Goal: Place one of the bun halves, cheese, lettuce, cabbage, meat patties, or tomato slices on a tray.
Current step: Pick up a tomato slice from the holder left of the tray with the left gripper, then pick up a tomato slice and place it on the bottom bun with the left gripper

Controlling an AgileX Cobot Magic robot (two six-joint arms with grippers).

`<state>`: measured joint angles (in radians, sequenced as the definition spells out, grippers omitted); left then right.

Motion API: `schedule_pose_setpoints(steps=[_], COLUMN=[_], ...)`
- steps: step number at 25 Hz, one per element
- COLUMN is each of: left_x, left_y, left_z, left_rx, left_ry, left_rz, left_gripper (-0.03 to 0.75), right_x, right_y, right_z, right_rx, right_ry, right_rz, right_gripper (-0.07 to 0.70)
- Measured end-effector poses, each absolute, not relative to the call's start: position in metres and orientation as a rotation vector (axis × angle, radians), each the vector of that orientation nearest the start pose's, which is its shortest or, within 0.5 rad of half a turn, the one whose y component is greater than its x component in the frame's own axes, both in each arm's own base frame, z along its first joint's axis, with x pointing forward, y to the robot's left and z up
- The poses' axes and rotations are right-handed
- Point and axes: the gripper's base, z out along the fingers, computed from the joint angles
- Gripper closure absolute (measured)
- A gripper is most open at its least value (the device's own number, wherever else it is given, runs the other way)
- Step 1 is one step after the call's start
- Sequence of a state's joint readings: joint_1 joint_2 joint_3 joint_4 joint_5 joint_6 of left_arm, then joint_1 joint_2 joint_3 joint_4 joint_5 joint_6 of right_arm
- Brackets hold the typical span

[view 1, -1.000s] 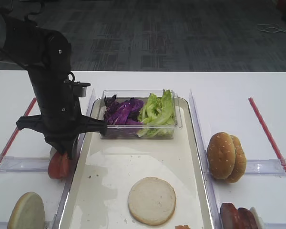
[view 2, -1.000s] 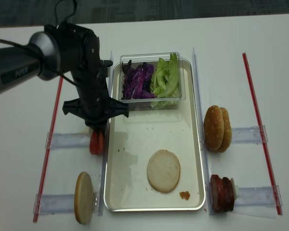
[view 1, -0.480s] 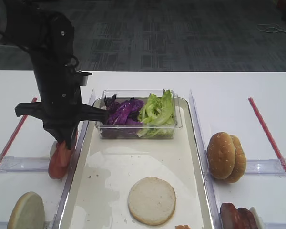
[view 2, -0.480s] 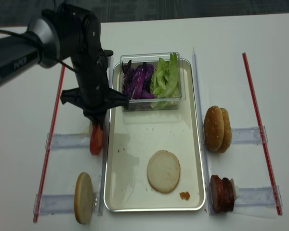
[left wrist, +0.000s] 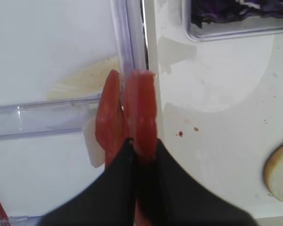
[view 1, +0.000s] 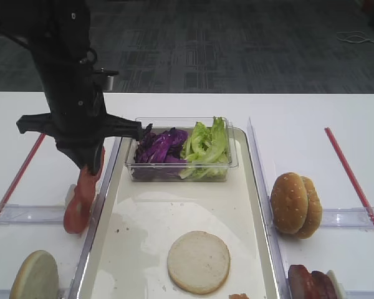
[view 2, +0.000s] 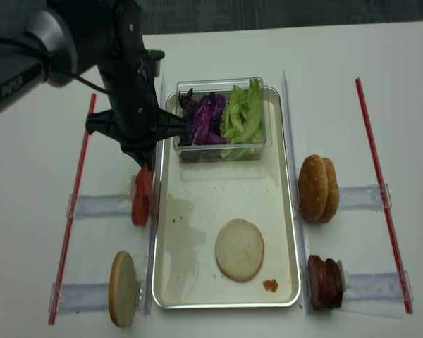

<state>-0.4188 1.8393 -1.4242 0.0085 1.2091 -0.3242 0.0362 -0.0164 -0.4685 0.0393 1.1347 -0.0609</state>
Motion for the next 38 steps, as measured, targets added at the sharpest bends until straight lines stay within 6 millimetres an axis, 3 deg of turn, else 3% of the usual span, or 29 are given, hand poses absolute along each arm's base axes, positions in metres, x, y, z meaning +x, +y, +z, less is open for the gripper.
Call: schedule_pose_setpoints(steps=[7,13,17,23,31,38], left_x=[0.317,0.297,0.282,0.268,0.246,0.229], left_y=[-0.142,-0.152,-0.159,-0.168,-0.169,-0.171], left_z=[0.266,0.296,0.303,0.3,0.276,0.257], left_rx=[0.144,0.198,0.234,0.298,0.357,0.392], left_ry=[3.031,2.95,2.934,2.949,3.036,3.097], left_rz=[-0.064,-0.117,-0.134,-0.129,-0.095,-0.25], left_gripper=[0.686,0.686,0.686,0.687,0.687,0.689], right_x=[-0.007,-0.007,-0.007,-0.007,-0.007,-0.007], right_y=[0.003,0.003,0.003,0.003,0.003,0.003], right_z=[0.263,0.263,0.263,0.263,0.263,0.263], right_rx=[-0.107,-0.107,-0.107,-0.109,-0.109,-0.109], right_ry=[2.13,2.13,2.13,2.13,2.13,2.13], right_rz=[0.033,0.033,0.033,0.032,0.032,0.032], right_gripper=[0.43,0.43,0.43,0.43,0.43,0.43])
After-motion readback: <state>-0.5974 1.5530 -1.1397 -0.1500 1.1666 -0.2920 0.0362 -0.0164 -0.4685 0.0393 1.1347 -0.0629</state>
